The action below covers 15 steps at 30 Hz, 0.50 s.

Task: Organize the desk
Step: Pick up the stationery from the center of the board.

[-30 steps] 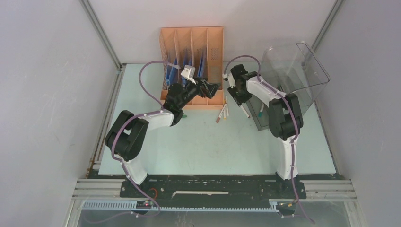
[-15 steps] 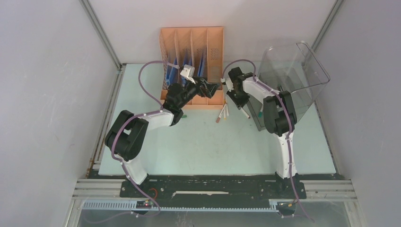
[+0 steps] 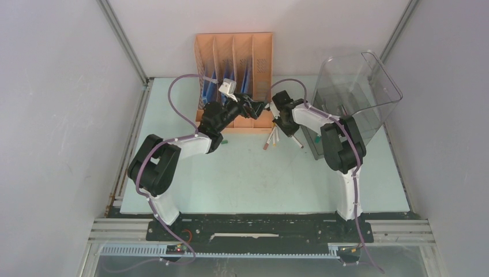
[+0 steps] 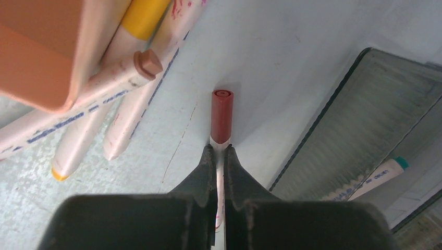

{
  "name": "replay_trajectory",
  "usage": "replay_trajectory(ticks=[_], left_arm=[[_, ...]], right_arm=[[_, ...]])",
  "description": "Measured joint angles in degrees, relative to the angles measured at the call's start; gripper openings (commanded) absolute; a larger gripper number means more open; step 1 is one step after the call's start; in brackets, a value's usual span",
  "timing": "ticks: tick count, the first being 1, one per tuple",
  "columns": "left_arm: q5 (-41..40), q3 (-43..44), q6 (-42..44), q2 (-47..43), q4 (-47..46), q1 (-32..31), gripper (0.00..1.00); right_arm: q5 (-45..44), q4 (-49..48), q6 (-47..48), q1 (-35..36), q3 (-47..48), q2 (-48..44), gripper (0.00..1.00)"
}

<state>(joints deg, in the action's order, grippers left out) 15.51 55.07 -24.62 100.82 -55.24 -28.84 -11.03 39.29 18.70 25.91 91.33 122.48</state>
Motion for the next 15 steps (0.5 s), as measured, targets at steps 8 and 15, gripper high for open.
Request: replay_trajectory(ticks=[8, 15], left_arm=[[0.0, 0.0, -0.4, 0.0, -0.1, 0.1, 0.99], [0.2, 0.0, -0.4, 0.0, -0.3, 0.2, 0.99]], right_arm=[[6.7, -1.3, -1.2, -0.3, -7.4, -5.9, 0.0], [11.1, -1.4, -1.7, -0.8, -8.5, -9.0, 0.0]])
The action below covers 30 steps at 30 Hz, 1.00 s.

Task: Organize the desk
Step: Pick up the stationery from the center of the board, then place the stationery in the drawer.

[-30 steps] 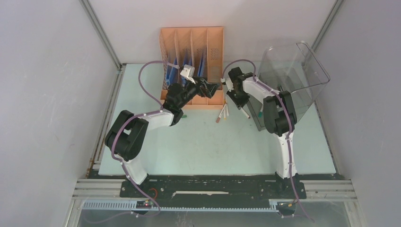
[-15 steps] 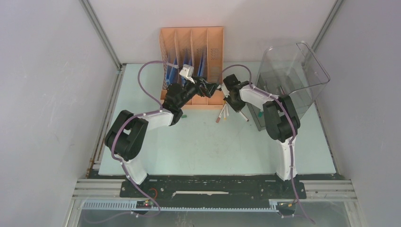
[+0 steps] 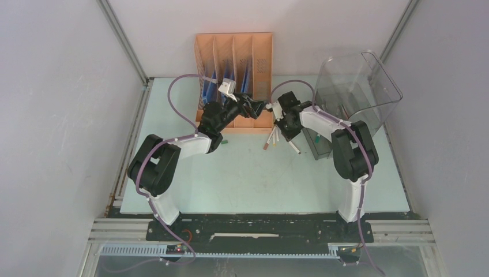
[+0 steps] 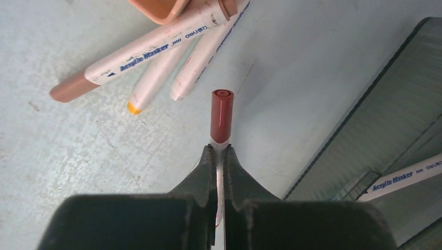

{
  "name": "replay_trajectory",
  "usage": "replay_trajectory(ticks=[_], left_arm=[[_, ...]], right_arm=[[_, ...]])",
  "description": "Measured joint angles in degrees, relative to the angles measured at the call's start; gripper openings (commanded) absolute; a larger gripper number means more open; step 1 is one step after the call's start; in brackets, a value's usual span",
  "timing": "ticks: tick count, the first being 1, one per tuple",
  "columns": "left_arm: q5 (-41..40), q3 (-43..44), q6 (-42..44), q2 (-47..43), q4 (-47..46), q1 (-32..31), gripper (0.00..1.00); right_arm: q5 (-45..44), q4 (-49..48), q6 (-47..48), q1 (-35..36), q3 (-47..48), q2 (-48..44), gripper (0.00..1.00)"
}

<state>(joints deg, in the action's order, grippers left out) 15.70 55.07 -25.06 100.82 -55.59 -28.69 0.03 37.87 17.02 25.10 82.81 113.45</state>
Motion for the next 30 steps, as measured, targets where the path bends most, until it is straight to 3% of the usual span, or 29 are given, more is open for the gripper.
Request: replay_trajectory(ticks=[19, 30], left_arm=[[0.2, 0.0, -0.4, 0.0, 0.0, 0.1, 1.0], [0.2, 0.0, -0.4, 0.0, 0.0, 0.2, 1.0]], right_arm=[[2.9, -0.3, -0.6, -3.1, 0.0, -9.5, 0.0], [-7.9, -3.6, 0.2, -7.3, -0.9, -12.0, 0.0]])
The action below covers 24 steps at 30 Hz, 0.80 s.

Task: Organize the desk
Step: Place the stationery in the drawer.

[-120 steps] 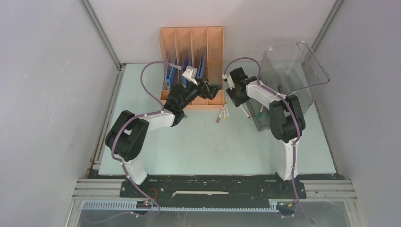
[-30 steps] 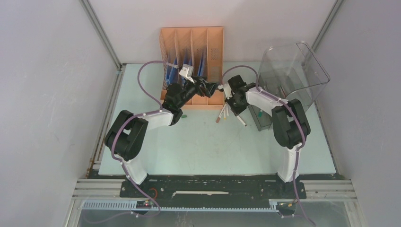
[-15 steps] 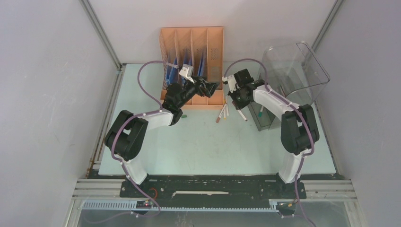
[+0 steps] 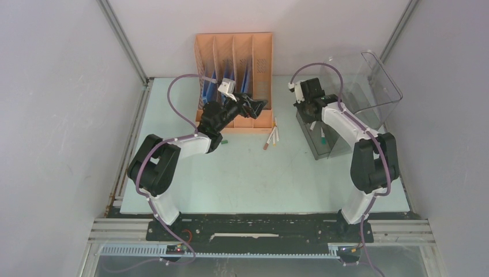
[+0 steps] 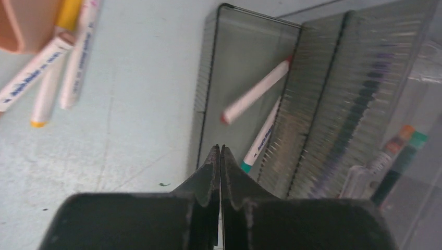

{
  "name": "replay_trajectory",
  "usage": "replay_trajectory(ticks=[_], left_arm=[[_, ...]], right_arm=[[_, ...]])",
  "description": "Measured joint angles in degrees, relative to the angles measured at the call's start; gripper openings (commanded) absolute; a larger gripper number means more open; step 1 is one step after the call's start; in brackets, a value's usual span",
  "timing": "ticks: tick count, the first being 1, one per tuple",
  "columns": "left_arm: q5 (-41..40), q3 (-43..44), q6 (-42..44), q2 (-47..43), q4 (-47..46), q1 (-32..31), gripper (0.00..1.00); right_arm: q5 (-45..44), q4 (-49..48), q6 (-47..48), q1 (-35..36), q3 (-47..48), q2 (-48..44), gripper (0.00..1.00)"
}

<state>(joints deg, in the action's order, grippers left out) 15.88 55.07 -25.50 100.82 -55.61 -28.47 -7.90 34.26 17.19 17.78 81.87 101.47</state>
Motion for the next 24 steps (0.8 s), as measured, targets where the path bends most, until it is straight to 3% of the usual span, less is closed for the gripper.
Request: replay_trajectory(ticks=[6, 12, 24], left_arm=[[0.0, 0.0, 0.0, 0.0, 0.0, 0.0, 1.0], [0.3, 0.0, 0.0, 0.0, 0.0, 0.0, 1.0], [2.7, 0.0, -1.4, 0.0, 0.6, 0.1, 0.99]], right_arm=[[-5.4, -1.3, 1.4, -0.3, -0.9, 0.7, 0.0], [-3.6, -1.4, 2.5, 0.0, -1.2, 1.1, 0.15], [21.2, 7.5, 7.4, 0.9, -1.1, -7.8, 0.26]])
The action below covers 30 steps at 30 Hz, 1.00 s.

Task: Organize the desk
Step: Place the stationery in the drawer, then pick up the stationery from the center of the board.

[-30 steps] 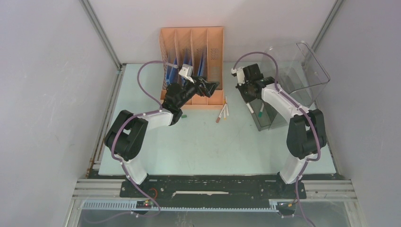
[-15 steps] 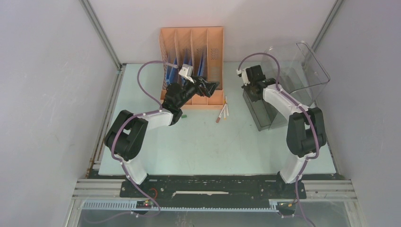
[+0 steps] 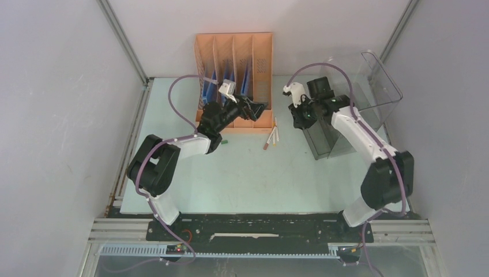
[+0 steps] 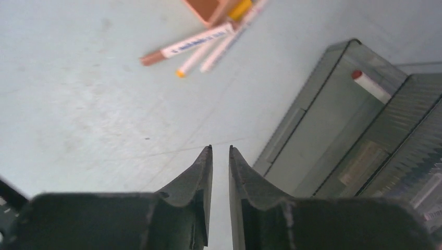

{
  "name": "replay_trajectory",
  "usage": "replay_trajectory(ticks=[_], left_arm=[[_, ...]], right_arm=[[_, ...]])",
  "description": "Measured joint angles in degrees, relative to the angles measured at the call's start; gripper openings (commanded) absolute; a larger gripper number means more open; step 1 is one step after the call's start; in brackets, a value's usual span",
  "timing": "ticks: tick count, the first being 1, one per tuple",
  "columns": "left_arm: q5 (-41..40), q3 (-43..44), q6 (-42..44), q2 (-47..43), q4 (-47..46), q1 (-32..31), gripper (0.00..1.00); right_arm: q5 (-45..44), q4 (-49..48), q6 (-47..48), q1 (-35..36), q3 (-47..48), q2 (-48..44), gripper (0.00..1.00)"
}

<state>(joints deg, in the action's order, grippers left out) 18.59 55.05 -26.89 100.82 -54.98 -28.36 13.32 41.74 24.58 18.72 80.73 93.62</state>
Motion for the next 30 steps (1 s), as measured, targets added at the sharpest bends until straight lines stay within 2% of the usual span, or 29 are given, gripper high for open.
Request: replay_trajectory(ticks=[3, 5, 6, 8, 9, 11, 15, 20, 27, 30], left_arm=[[-0.3, -2.6, -1.1, -1.1, 1.4, -0.1, 0.99], [-0.9, -5.5, -1.3, -2.6, 3.8, -0.5, 0.99], [-1.7, -6.9, -1.3, -3.5, 5.7, -0.9, 0.99], [-3.9, -8.7, -1.0, -5.0, 9.4, -2.1, 0.99], [-5.5, -9.4, -0.7, -5.8, 11.7, -3.2, 0.99], [-9.2, -9.8, 0.4, -6.6, 16.0, -6.0, 0.98], [-18.4, -8.9, 3.9, -6.6, 25.1, -12.7, 0.94], [-29.3, -2.0, 7.7, -2.8, 36.7, -19.3, 0.81], [-34.8, 7.7, 9.1, 4.6, 46.0, -20.0, 0.53], [-35.4, 11.2, 9.1, 7.5, 49.9, -19.9, 0.47]], right_arm=[[5.9, 1.0, 0.2, 0.0, 0.0, -5.3, 0.26], [9.2, 1.1, 0.2, 0.0, -0.1, -9.2, 0.31], [10.7, 1.1, 0.2, 0.0, -0.2, -11.3, 0.36], [13.7, 0.7, 0.0, 0.0, -0.8, -15.7, 0.57], [15.0, 0.2, -0.3, 0.0, -1.3, -17.7, 0.65], [17.9, -1.0, -0.3, -0.2, -3.3, -20.9, 0.73], [24.0, -0.5, 0.2, -1.0, -6.1, -20.6, 0.74], [25.8, 0.4, 0.7, -1.7, -8.4, -16.2, 0.74], [24.0, -0.8, 0.7, -1.9, -10.3, -19.1, 0.74], [23.1, -1.6, 0.7, -2.1, -10.3, -20.7, 0.74]])
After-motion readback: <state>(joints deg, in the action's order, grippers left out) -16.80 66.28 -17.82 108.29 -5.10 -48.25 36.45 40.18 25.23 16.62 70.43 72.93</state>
